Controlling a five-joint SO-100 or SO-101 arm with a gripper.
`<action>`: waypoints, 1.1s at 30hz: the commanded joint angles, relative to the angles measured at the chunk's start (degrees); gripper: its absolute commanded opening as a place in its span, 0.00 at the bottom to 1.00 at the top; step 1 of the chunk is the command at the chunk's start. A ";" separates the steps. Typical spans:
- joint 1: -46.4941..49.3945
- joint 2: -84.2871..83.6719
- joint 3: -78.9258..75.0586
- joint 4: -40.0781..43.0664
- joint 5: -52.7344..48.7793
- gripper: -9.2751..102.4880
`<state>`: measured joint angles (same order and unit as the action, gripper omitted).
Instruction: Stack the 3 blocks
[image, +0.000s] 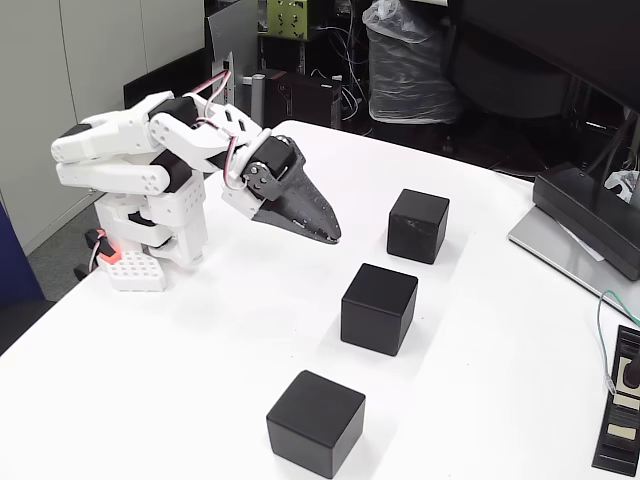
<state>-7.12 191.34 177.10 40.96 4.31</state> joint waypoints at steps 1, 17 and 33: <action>0.09 0.09 -0.26 -0.97 0.35 0.08; -0.26 0.00 -0.26 -0.88 0.35 0.08; -0.09 0.00 -0.35 -0.79 0.09 0.09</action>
<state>-7.38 191.34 177.10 40.96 4.31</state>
